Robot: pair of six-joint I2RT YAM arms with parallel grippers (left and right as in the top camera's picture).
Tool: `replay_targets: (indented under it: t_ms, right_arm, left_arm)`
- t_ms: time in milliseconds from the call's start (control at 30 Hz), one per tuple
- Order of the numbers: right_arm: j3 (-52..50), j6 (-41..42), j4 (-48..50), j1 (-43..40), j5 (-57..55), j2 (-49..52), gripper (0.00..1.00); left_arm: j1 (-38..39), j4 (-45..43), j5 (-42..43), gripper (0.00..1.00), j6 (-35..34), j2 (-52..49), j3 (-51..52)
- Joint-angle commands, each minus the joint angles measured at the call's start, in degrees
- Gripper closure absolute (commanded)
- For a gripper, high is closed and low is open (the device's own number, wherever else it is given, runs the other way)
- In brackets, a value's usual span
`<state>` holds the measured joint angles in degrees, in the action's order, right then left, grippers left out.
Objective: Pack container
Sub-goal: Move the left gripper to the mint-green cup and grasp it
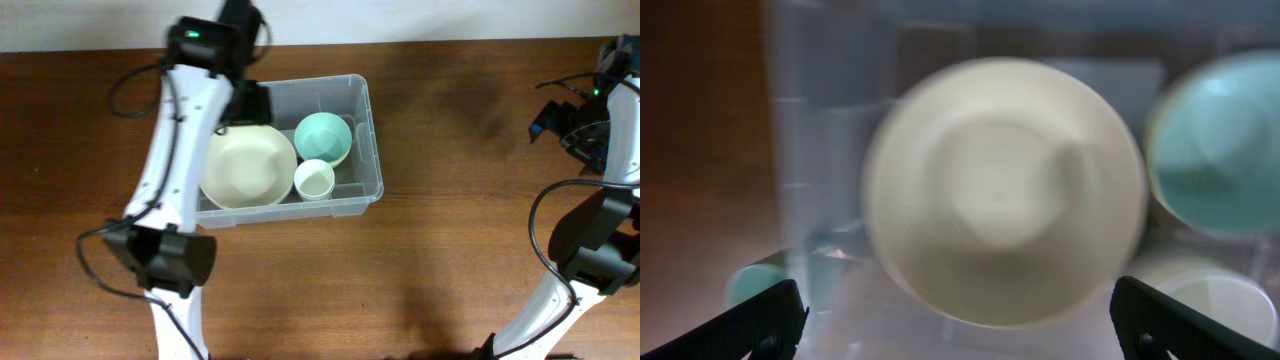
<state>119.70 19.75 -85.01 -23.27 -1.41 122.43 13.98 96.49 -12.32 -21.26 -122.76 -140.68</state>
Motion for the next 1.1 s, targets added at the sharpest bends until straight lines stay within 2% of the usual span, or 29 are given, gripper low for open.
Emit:
replay_targets:
  t_ms: [0,100,300,500,667,1067]
  right_arm:
    - [-0.3,0.6,0.0,0.0,-0.2,-0.2,0.01]
    - [-0.3,0.6,0.0,0.0,-0.2,-0.2,0.01]
    - [-0.3,0.6,0.1,0.0,-0.2,-0.2,0.01]
    - [-0.3,0.6,0.1,0.0,-0.2,-0.2,0.01]
    - [-0.3,0.6,0.0,0.0,-0.2,-0.2,0.01]
    - [-0.3,0.6,0.1,0.0,-0.2,-0.2,0.01]
  left_arm:
    - [-4.0,0.2,-1.9,0.01,-4.6,9.4,-0.1]
    - [-8.5,0.2,-2.1,0.01,-8.2,16.7,4.7]
    - [-21.3,-0.4,-6.4,0.00,-24.9,33.0,30.9]
    - [-29.5,-7.8,-2.4,0.01,-25.2,36.6,47.0]
    - [-33.4,-18.0,1.5,0.01,-25.2,36.5,59.7]
    - [-37.6,-33.8,7.6,0.01,-25.4,34.9,76.8]
